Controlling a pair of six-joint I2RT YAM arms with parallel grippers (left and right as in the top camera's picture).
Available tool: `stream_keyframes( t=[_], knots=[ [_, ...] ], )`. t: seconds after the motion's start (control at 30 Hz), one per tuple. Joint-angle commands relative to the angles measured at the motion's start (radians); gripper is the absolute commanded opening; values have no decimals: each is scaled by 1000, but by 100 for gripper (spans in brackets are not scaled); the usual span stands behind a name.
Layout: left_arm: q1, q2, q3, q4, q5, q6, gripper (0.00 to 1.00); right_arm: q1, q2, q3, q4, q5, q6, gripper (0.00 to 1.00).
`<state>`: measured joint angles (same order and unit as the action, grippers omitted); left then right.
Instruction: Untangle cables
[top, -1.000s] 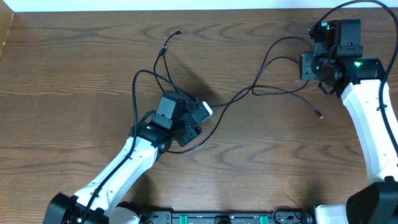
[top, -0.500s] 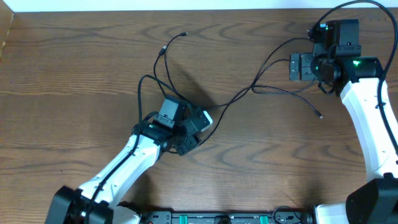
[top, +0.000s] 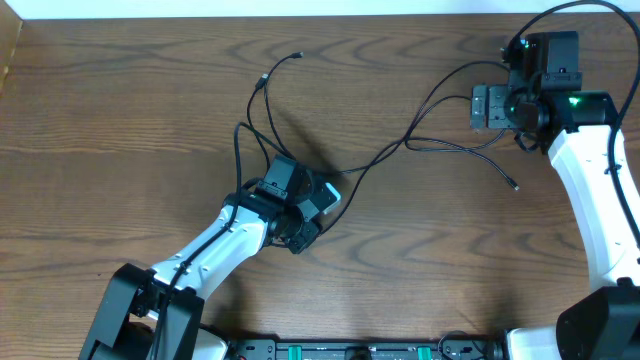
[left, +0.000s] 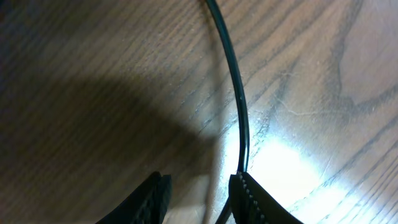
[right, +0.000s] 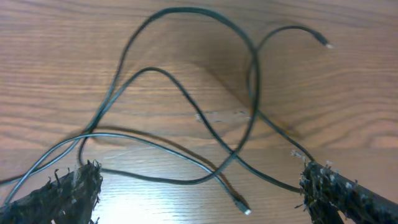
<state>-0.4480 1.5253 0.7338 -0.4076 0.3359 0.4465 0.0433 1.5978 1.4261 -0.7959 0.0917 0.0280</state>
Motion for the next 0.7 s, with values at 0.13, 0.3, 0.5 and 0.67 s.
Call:
stream_keyframes(
  t=[0.13, 0.3, 0.5, 0.67],
  knots=[
    [-48, 3, 2, -3, 98, -82, 37, -14, 4, 18, 2, 75, 47, 99],
    [-131, 3, 2, 2, -66, -14, 44, -14, 4, 18, -2, 74, 47, 99],
    [-145, 4, 2, 37, -188, -10, 45, -14, 4, 17, -17, 74, 46, 99],
    [-144, 13, 2, 90, -199, 3, 45, -14, 4, 17, -25, 74, 46, 99]
  ],
)
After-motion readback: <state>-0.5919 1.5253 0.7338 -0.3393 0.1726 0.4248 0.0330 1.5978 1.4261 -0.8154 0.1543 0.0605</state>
